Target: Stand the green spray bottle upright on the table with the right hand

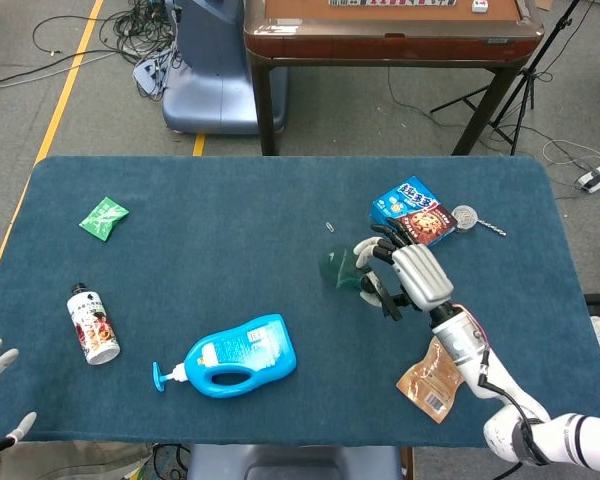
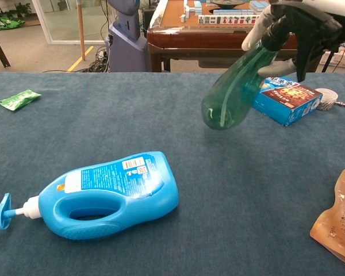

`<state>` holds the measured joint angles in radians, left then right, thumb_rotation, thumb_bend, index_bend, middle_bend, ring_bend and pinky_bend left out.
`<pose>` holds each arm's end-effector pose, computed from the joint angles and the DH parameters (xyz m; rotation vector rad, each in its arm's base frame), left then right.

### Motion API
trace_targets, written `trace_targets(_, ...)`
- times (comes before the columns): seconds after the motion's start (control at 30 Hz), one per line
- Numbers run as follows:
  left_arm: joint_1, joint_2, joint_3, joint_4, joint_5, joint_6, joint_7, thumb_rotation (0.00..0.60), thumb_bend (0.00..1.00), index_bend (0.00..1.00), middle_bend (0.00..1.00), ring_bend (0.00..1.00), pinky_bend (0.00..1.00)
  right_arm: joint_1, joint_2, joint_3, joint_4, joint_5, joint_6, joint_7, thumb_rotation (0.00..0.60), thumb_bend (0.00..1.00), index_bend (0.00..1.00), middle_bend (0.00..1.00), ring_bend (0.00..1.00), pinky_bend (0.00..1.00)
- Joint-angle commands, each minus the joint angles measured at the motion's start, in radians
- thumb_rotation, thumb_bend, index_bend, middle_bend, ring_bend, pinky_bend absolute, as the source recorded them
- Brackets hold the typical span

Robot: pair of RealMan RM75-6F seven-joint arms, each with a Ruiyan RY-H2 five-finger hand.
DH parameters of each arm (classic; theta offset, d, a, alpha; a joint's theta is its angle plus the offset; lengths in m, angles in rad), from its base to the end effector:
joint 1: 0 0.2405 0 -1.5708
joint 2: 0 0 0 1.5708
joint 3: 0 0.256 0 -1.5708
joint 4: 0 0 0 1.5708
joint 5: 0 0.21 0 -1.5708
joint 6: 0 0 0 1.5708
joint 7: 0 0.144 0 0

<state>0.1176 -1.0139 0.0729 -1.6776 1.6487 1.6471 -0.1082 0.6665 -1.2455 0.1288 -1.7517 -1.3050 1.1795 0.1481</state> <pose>-0.3121 0.0925 0.1833 -1.3397 -1.0060 -0.9091 -0.1432 -0.3183 0.0829 1.6854 -1.1638 1.3654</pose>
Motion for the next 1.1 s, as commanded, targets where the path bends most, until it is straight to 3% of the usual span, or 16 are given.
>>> trace_targets(0.03,-0.002,0.0,-0.001,-0.001,0.0,-0.002,0.001,0.6,0.26,0.11,0.0,0.0,0.0,-0.022,0.088,0.028,-0.106,0.087,-0.077,0.059,0.6,0.25,0.76,0.35,0.11,0.0)
trace_targets(0.33,-0.012,-0.005,0.001,-0.003,0.004,-0.015,0.005,0.6,0.26,0.11,0.0,0.0,0.0,-0.035,0.211,0.088,-0.231,0.245,-0.184,0.155,0.6,0.25,0.76,0.35,0.11,0.0)
trace_targets(0.63,-0.015,0.0,0.0,-0.009,0.003,-0.016,0.008,0.6,0.26,0.11,0.0,0.0,0.0,0.011,0.308,0.134,-0.288,0.432,-0.315,0.141,0.6,0.25,0.76,0.35,0.11,0.0)
trace_targets(0.83,-0.018,-0.004,0.0,-0.009,0.002,-0.021,0.008,0.6,0.26,0.11,0.0,0.0,0.0,0.047,0.301,0.133,-0.282,0.491,-0.337,0.079,0.6,0.25,0.76,0.35,0.11,0.0)
trace_targets(1.1,-0.017,-0.009,0.002,0.002,-0.005,-0.024,-0.001,0.6,0.26,0.11,0.0,0.0,0.0,0.085,0.22,0.117,-0.244,0.54,-0.328,-0.001,0.6,0.25,0.76,0.34,0.11,0.0)
